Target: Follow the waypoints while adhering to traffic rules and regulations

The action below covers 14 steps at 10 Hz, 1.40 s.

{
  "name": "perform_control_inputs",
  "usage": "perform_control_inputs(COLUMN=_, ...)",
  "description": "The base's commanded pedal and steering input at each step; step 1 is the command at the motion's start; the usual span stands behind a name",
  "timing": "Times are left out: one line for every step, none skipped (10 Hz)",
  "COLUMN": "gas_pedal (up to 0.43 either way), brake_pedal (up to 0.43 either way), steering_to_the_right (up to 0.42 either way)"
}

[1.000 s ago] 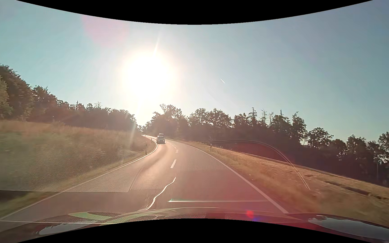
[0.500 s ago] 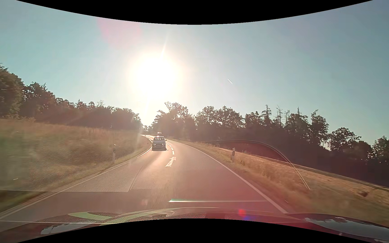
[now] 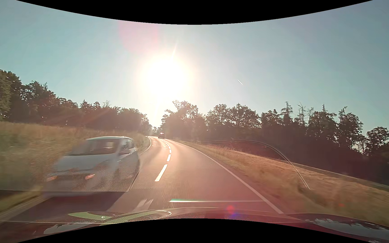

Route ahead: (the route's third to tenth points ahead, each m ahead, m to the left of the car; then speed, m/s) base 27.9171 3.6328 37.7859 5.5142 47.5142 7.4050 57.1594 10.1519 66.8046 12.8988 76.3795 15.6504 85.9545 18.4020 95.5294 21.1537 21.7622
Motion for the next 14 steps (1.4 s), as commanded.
perform_control_inputs(gas_pedal=0.429, brake_pedal=0.0, steering_to_the_right=-0.038)
perform_control_inputs(gas_pedal=0.429, brake_pedal=0.0, steering_to_the_right=-0.039)
perform_control_inputs(gas_pedal=0.429, brake_pedal=0.0, steering_to_the_right=-0.04)
perform_control_inputs(gas_pedal=0.429, brake_pedal=0.0, steering_to_the_right=-0.04)
perform_control_inputs(gas_pedal=0.429, brake_pedal=0.0, steering_to_the_right=-0.04)
perform_control_inputs(gas_pedal=0.429, brake_pedal=0.0, steering_to_the_right=-0.041)
perform_control_inputs(gas_pedal=0.429, brake_pedal=0.0, steering_to_the_right=-0.041)
perform_control_inputs(gas_pedal=0.429, brake_pedal=0.0, steering_to_the_right=-0.041)
perform_control_inputs(gas_pedal=0.429, brake_pedal=0.0, steering_to_the_right=-0.041)
perform_control_inputs(gas_pedal=0.429, brake_pedal=0.0, steering_to_the_right=-0.04)
perform_control_inputs(gas_pedal=0.429, brake_pedal=0.0, steering_to_the_right=-0.038)
perform_control_inputs(gas_pedal=0.429, brake_pedal=0.0, steering_to_the_right=-0.035)
perform_control_inputs(gas_pedal=0.429, brake_pedal=0.0, steering_to_the_right=-0.035)
perform_control_inputs(gas_pedal=0.429, brake_pedal=0.0, steering_to_the_right=-0.033)
